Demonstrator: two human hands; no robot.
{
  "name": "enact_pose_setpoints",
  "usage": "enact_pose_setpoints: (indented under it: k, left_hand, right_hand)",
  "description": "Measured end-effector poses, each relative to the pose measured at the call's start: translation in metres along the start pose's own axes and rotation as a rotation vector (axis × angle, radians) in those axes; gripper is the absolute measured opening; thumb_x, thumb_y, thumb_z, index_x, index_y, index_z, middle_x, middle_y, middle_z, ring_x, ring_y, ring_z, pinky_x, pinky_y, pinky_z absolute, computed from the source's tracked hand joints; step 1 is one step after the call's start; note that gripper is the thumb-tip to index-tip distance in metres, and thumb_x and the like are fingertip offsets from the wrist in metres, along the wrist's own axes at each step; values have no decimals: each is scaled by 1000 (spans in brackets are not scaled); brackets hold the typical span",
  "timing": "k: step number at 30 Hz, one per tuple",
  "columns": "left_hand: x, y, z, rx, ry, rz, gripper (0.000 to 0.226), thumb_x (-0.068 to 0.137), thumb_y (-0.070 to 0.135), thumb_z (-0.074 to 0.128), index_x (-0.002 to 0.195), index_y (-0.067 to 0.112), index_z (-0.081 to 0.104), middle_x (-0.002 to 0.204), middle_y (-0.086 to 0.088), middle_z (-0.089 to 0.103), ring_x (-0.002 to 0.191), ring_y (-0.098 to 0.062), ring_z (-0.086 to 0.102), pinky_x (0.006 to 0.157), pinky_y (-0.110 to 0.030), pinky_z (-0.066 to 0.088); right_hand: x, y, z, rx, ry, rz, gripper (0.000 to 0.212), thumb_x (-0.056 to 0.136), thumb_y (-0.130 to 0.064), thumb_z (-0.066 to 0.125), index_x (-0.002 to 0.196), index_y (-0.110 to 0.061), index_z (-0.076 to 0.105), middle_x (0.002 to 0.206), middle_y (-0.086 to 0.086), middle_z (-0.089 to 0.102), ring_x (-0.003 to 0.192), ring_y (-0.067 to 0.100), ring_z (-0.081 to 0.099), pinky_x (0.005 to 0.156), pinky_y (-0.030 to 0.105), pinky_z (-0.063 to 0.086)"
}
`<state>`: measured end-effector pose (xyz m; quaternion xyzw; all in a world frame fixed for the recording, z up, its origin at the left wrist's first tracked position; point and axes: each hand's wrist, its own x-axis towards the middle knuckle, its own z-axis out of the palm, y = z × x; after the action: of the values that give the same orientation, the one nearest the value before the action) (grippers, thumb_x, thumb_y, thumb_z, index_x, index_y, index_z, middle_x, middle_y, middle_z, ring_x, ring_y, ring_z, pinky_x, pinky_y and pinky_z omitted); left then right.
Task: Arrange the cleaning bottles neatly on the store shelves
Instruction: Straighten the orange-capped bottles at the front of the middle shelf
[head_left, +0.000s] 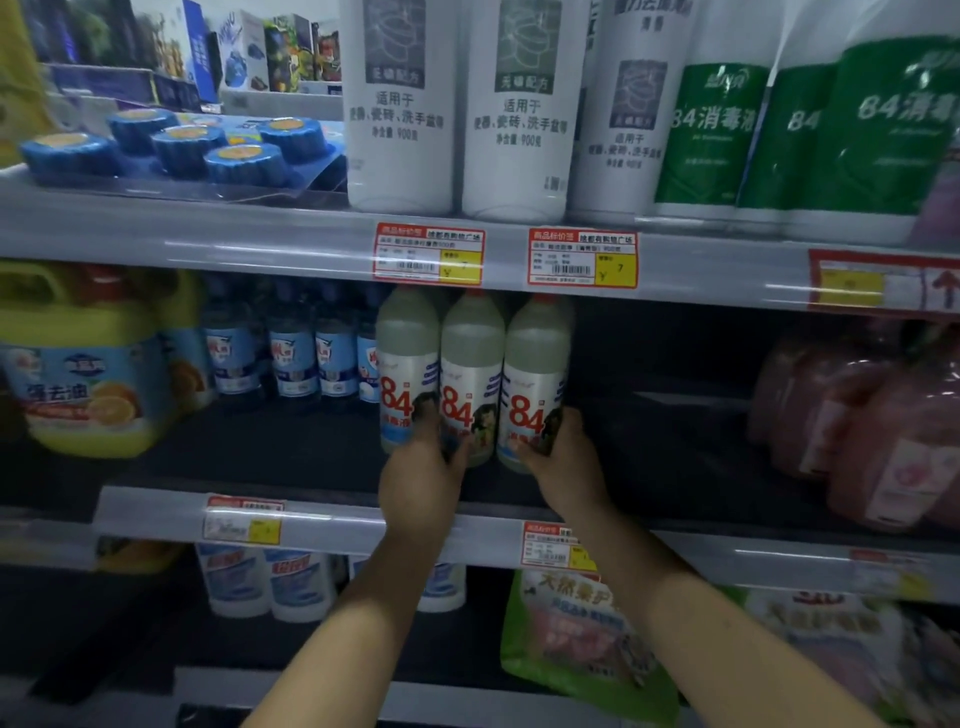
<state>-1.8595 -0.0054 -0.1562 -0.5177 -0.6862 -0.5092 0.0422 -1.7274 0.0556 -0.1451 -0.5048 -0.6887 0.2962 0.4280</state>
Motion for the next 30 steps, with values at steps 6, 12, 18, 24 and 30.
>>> enact_pose_setpoints:
  k: [6,12,18,24,30]
  left_hand:
    - [1,-1,1,40,3,5,26,88,28,58,106,10,58,92,-11,69,82,-27,64,61,-26,42]
    - [1,-2,2,49,2,-5,28,88,30,57,108,11,58,93,-10,69,83,-27,64,64,-29,47]
    - [0,0,2,62,1,-12,30,87,32,58,108,10,58,92,-12,69,83,-28,64,64,-30,47]
    - [0,0,2,80,-6,-16,31,87,33,58,108,10,57,90,-12,69,80,-28,65,64,-31,49]
    - [-1,-1,2,76,-4,-6,31,87,31,58,109,9,58,88,-11,70,78,-26,65,61,-29,47]
  right_hand:
    - [2,-3,-2,14,-3,-22,49,83,-10,65,127,-5,44,130,15,52,121,27,51,98,32,41]
    - [2,1,-2,37,22,11,52,81,-9,66,127,-7,42,132,14,50,121,26,51,99,35,43]
    - [0,0,2,-67,101,17,62,81,-17,69,133,-6,37,133,16,45,121,29,49,99,39,45]
    - [-3,-3,0,-93,143,24,62,77,-22,72,128,-5,41,129,16,46,118,30,51,96,37,45]
    - [-5,-4,-3,-109,167,30,64,73,-25,76,123,-7,41,126,16,47,114,31,52,91,41,48]
